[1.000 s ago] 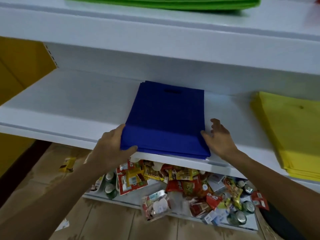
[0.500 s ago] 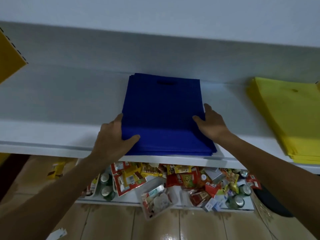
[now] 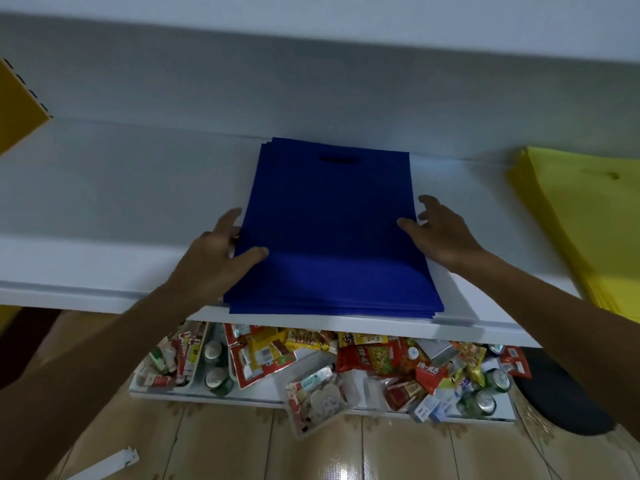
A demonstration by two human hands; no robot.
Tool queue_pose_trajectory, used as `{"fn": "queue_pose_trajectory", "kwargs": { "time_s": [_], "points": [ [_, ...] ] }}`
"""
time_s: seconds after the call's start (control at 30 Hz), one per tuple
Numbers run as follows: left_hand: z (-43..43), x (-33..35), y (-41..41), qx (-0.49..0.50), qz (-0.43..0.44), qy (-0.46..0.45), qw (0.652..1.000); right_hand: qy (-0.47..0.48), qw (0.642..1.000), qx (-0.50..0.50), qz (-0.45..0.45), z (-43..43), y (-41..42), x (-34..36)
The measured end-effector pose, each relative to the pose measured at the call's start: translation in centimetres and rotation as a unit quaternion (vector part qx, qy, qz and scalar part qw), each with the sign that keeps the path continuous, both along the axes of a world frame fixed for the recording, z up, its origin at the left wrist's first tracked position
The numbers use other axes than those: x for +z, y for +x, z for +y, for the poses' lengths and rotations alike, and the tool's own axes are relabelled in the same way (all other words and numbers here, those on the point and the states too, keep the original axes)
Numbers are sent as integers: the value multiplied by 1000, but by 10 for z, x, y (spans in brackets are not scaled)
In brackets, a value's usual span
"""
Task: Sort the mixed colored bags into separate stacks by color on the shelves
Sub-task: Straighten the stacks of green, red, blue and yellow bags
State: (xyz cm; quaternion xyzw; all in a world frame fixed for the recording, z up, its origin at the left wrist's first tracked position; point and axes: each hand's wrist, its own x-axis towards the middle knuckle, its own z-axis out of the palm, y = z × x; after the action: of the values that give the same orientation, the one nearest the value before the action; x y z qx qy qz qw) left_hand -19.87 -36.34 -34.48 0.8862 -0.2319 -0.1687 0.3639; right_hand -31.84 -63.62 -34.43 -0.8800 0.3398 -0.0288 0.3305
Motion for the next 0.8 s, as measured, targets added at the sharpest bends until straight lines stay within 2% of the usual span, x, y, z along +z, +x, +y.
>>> {"fn": "queue_pose_trajectory", "kwargs": {
  "time_s": [0.2,0.33,0.5,0.63,0.8],
  "points": [
    [-19,3,23,-15,40,-22,999,38,999,-17,-6,-19,30,5],
    [-29,0,32,-7,45,-40,998,11,1000,-28,-2,-31,49,5],
    [-24,-3,30,-34,16,3,999,-8,995,83,50,-23,56,3],
    [-24,-4,39,13,53,-35,998,16,999,33,11,-27,56,3],
    [-31,-7,41,-26,52,61,996,50,993,76,75,-35,55,1]
  ]
}}
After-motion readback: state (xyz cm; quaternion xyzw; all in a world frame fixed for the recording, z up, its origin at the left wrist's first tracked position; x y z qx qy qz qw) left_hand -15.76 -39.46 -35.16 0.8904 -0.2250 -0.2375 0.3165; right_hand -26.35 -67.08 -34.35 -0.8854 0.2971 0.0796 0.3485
